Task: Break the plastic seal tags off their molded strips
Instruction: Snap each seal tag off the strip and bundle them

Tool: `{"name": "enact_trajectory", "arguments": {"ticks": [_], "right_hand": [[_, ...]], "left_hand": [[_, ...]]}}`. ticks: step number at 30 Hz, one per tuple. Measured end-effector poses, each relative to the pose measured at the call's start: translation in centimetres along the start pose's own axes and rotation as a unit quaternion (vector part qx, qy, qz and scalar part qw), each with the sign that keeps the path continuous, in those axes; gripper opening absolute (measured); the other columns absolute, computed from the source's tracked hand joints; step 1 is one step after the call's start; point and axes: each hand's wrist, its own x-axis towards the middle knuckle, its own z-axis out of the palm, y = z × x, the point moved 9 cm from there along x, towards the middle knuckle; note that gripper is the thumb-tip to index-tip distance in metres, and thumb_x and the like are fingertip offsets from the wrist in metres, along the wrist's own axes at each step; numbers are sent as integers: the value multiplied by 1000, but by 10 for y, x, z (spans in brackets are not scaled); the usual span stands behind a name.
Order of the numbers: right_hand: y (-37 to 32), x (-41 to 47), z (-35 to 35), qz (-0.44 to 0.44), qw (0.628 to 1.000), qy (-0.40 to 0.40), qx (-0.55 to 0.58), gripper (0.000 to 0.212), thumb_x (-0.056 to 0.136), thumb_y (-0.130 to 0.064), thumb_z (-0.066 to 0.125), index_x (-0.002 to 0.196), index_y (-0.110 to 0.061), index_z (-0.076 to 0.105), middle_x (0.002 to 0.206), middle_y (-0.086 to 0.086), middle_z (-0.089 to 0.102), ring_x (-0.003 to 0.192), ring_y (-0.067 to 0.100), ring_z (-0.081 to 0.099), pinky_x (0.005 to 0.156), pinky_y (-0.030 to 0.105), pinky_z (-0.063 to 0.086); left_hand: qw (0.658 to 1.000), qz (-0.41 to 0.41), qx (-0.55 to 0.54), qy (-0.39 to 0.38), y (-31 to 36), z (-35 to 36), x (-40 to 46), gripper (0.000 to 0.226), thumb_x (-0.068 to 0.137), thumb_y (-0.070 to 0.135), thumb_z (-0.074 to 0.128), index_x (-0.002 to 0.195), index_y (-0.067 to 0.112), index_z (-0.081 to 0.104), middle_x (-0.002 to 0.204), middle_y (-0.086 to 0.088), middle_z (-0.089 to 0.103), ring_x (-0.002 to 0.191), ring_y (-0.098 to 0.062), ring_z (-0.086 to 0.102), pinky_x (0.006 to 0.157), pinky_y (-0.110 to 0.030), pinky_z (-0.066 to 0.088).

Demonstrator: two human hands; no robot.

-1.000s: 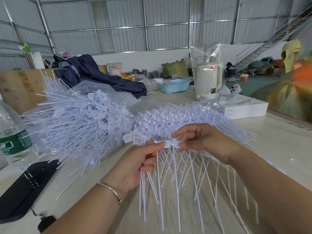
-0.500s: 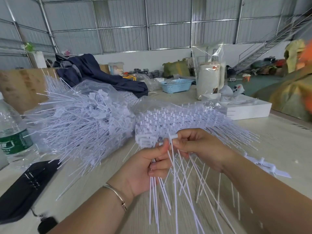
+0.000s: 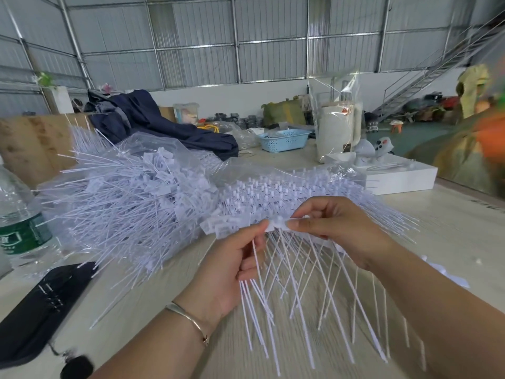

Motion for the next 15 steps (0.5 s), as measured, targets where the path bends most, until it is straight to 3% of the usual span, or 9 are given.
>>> {"name": "enact_trajectory", "arguments": {"ticks": [4, 8, 15], "right_hand": [[3, 2, 1, 1, 1000, 10, -22, 36, 59, -39, 83, 78, -11, 72, 66, 15, 46, 61, 23, 37, 60, 25, 33], [0, 2, -1, -10, 999, 9, -31, 29, 62, -35, 83, 81, -14, 75, 55, 9, 38, 51, 19, 31, 51, 16, 30], [-1, 0, 0, 4, 1000, -11, -23, 28, 58, -29, 83, 81, -12, 79, 50, 1, 39, 47, 9, 33, 48, 15, 29]], "left_hand": [[999, 9, 40, 13, 0, -3, -1, 22, 83, 32, 68, 66, 19, 70, 64, 2, 49, 41, -5, 25, 34, -16, 15], [997, 10, 76, 19, 2, -6, 0, 28, 68, 37, 76, 75, 13, 63, 56, 4, 39, 41, -7, 22, 35, -16, 17], [994, 8, 107, 22, 4, -9, 1, 13, 76, 25, 73, 71, 13, 75, 51, 6, 32, 40, -6, 23, 36, -16, 19]]}}
